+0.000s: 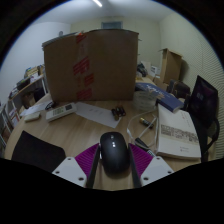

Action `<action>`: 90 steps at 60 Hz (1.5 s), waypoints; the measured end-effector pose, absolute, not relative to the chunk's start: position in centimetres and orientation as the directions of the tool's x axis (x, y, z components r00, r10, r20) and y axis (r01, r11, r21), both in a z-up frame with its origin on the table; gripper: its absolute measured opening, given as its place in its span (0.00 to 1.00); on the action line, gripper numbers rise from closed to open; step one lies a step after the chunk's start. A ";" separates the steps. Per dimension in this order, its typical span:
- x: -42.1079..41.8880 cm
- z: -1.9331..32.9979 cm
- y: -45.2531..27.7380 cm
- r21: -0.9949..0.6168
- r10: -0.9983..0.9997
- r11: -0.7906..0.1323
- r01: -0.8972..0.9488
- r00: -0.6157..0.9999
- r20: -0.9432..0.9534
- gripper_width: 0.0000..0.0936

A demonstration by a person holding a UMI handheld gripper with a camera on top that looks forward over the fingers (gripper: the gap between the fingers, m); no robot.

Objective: Arrange mouse

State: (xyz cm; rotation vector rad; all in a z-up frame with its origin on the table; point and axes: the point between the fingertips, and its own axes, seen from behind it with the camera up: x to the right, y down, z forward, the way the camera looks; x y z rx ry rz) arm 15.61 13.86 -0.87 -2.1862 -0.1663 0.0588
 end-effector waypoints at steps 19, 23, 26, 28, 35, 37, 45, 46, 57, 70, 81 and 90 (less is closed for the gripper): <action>15.2 2.0 12.9 -0.786 0.062 -0.618 -0.003 0.997 -0.053 0.37; 14.6 6.7 12.3 -0.839 0.069 -0.544 0.010 0.997 -0.033 0.38; 12.9 10.4 11.7 -0.868 0.080 -0.497 -0.001 0.996 -0.047 0.37; 11.2 12.1 11.0 -0.879 0.101 -0.478 -0.007 0.993 -0.062 0.37; 3.8 13.2 8.2 -0.886 0.171 -0.462 0.017 0.983 -0.071 0.37; 1.9 12.1 7.5 -0.877 0.173 -0.480 0.026 0.983 -0.065 0.37; -4.0 6.3 3.9 -0.833 0.141 -0.552 0.045 0.989 -0.041 0.37; -4.5 5.6 3.6 -0.828 0.135 -0.558 0.050 0.990 -0.031 0.37; -7.2 -1.0 0.0 -0.771 0.042 -0.634 0.061 0.998 0.045 0.40; -7.0 -1.0 -0.8 -0.697 0.031 -0.714 0.061 0.998 0.056 0.75; -7.9 4.9 -4.2 -0.715 0.069 -0.698 0.035 0.997 -0.019 0.90; -7.9 8.7 -10.5 -0.707 0.088 -0.707 0.015 0.994 -0.067 0.91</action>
